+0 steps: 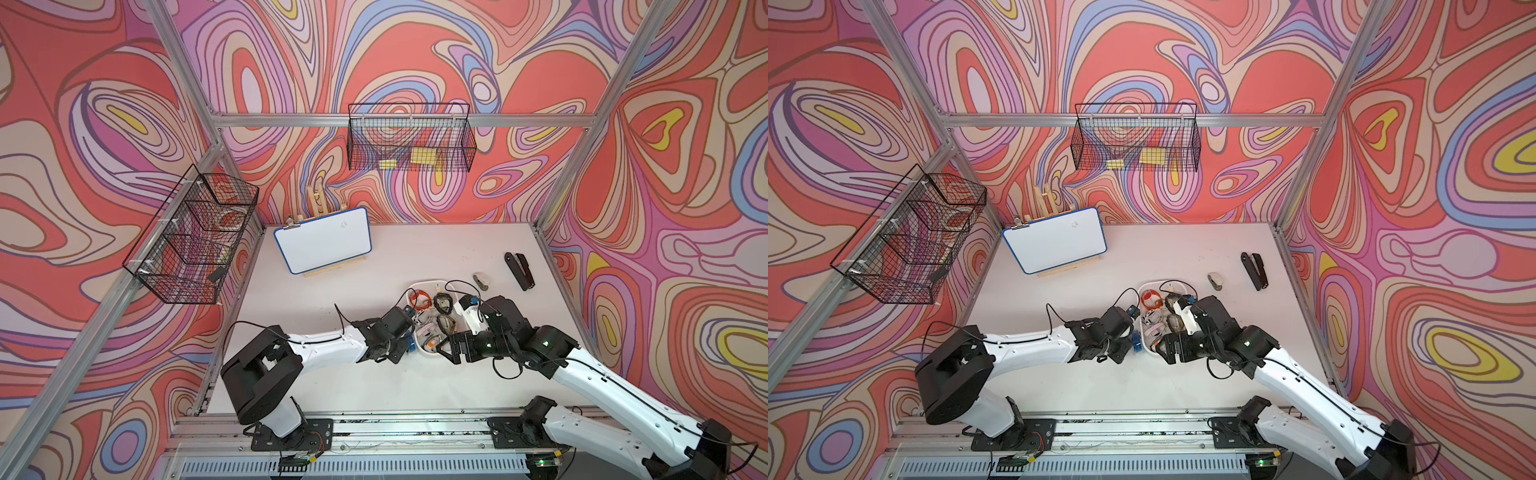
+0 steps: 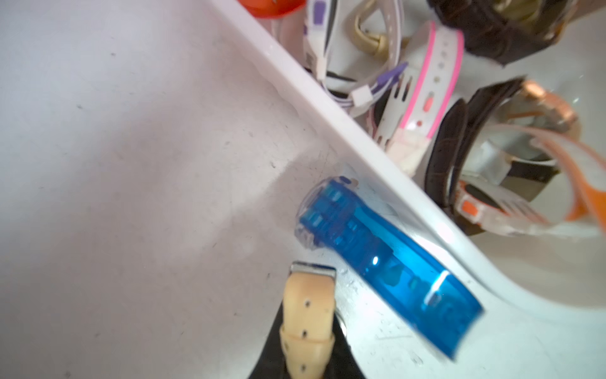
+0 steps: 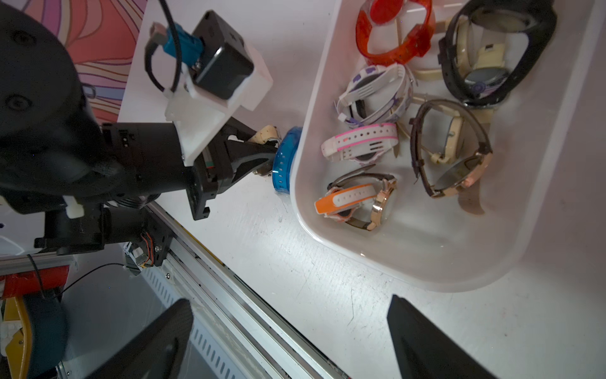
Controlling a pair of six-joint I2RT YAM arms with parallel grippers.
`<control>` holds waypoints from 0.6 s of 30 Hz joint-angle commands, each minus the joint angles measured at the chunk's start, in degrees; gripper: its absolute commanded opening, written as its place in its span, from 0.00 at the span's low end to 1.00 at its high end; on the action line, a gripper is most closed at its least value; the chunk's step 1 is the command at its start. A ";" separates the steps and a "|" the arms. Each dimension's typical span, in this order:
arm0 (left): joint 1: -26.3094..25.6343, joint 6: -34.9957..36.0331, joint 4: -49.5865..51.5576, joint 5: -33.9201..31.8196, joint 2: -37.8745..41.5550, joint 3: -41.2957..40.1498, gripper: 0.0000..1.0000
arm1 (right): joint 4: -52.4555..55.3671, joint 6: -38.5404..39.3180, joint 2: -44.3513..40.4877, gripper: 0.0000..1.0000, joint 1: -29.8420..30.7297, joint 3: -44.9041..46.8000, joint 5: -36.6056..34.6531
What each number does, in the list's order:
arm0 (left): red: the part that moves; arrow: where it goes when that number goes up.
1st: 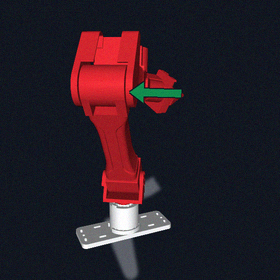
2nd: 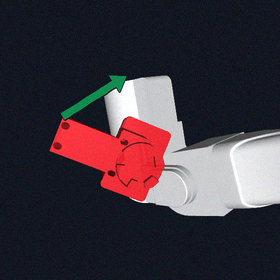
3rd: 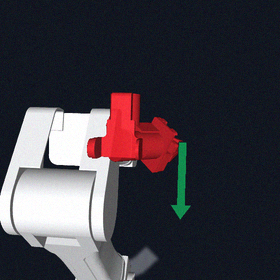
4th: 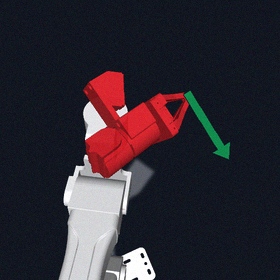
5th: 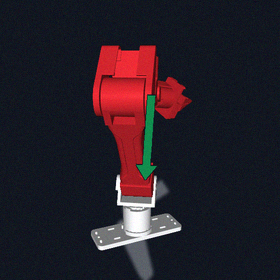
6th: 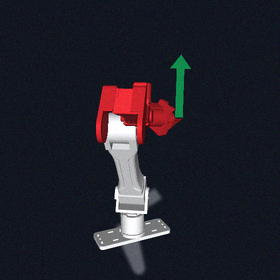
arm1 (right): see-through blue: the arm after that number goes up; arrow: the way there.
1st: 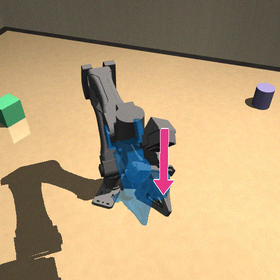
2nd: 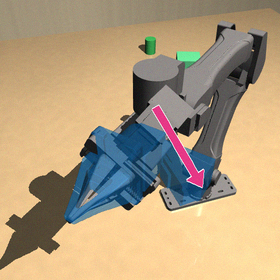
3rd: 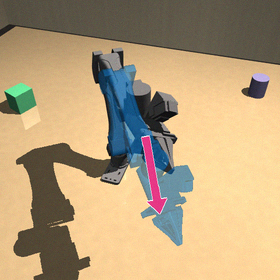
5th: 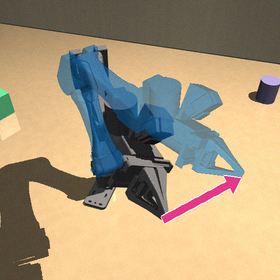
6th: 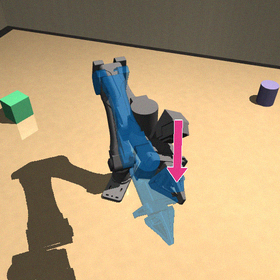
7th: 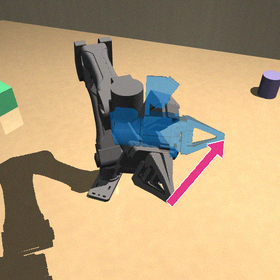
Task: Put the watch into the storage box
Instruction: Pick up the watch at the center of the board.
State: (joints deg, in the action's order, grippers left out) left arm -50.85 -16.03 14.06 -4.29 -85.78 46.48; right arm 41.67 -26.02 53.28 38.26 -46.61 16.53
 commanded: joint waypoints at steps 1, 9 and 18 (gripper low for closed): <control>1.82 -3.41 5.63 2.54 6.89 -0.60 0.09 | -3.23 0.88 1.22 0.98 -0.20 -1.57 2.71; 7.48 -10.25 12.47 17.75 16.30 0.21 0.09 | -11.06 4.50 4.44 0.98 -0.20 2.64 8.73; 8.67 -24.03 5.65 34.25 17.93 2.46 0.09 | -19.68 1.01 5.81 0.96 -0.20 3.56 12.85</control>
State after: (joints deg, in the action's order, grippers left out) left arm -42.39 -33.98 22.83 22.74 -68.20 47.37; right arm 25.89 -23.94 57.93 38.26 -43.24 27.97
